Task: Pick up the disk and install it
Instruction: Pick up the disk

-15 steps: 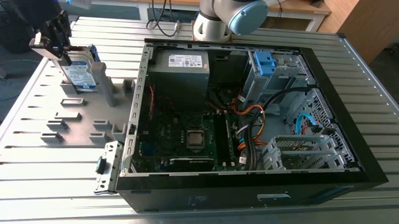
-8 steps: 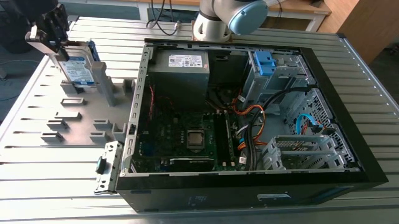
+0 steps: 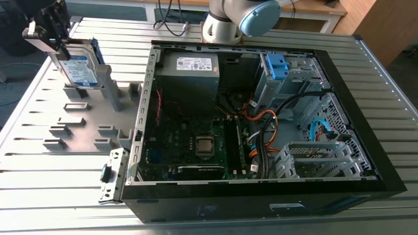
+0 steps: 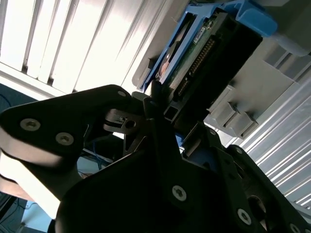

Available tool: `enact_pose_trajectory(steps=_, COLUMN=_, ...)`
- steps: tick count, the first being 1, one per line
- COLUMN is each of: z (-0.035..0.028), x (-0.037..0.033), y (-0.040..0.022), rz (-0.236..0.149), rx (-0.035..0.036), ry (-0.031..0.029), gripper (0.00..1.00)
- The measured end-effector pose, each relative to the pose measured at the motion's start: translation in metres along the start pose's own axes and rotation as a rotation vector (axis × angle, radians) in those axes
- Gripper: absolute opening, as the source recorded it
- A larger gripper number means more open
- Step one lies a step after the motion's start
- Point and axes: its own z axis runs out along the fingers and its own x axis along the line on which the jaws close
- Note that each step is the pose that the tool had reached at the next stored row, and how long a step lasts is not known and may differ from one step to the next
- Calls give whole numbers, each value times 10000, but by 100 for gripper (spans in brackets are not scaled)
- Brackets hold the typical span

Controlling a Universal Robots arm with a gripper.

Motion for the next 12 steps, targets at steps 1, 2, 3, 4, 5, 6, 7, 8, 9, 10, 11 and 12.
enact_pose_trajectory(steps=1, z=-11, x=0, y=0, rz=0, rx=0, ry=0, gripper=37)
enact_pose_trajectory(steps=2, z=-22, x=-1, y=1, rz=0, rx=0, ry=0, gripper=37)
enact_pose_trajectory(steps=3, z=-32, x=-1, y=1, rz=0, rx=0, ry=0, gripper=37)
enact_pose_trajectory(steps=4, z=-41, x=-2, y=1, rz=0, rx=1, ry=0, gripper=37)
enact_pose_trajectory(steps=5, z=-50, x=-2, y=1, rz=0, rx=1, ry=0, gripper=37)
enact_pose_trajectory(steps=6, z=-60, x=-2, y=2, rz=0, rx=0, ry=0, gripper=37)
enact_pose_trajectory(steps=7, z=-70, x=-3, y=2, rz=0, rx=0, ry=0, gripper=37)
enact_pose_trajectory(steps=8, z=-79, x=-3, y=2, rz=0, rx=0, ry=0, gripper=37)
enact_pose_trajectory(steps=9, z=-89, x=-3, y=2, rz=0, rx=0, ry=0, gripper=37)
enact_pose_trajectory(steps=10, z=-97, x=-3, y=2, rz=0, rx=1, ry=0, gripper=37)
enact_pose_trajectory(steps=11, z=-101, x=-4, y=3, rz=0, rx=2, ry=-1, gripper=37)
enact_pose_trajectory(steps=12, z=-105, x=-4, y=3, rz=0, rx=2, ry=-1, gripper=37)
